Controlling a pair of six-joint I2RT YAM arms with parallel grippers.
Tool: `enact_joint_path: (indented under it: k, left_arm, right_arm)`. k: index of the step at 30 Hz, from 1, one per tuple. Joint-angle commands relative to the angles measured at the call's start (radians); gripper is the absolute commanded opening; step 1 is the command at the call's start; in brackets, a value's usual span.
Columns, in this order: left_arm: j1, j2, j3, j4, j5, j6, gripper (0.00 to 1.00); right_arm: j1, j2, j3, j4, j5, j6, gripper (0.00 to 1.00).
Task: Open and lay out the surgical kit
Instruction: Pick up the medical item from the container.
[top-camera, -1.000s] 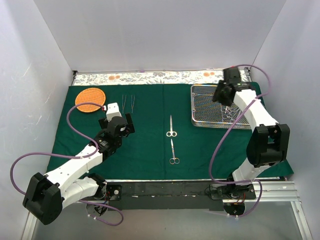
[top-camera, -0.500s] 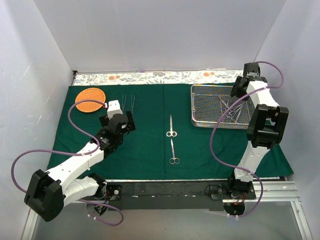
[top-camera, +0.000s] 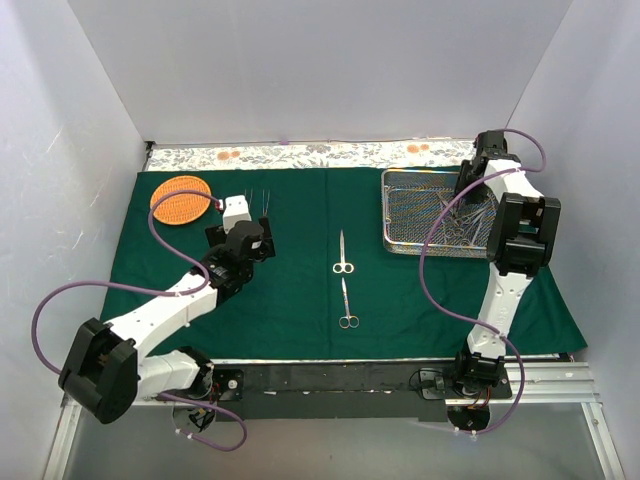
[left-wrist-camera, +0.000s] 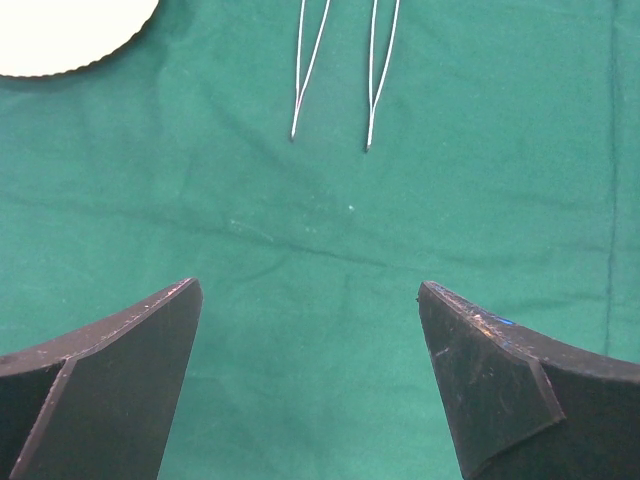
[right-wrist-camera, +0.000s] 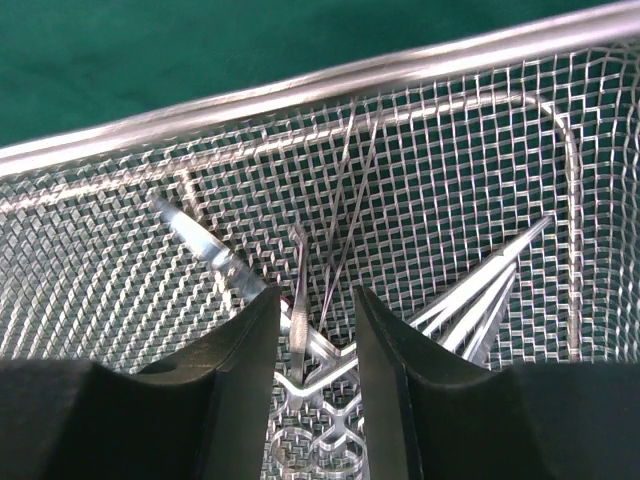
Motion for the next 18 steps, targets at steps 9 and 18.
enact_joint_path:
  k: [9,18]
  left_arm:
    - [-0.004,0.048,0.075,0.042,-0.016,0.038,0.9]
    - [-0.004,0.05,0.08,0.034,0.003,0.027,0.9]
  right_arm:
    - [-0.012,0.085,0.102,0.034,0.056,0.061,0.35]
    - [-0.013,0.109,0.091,0.031,0.072,0.069,0.25]
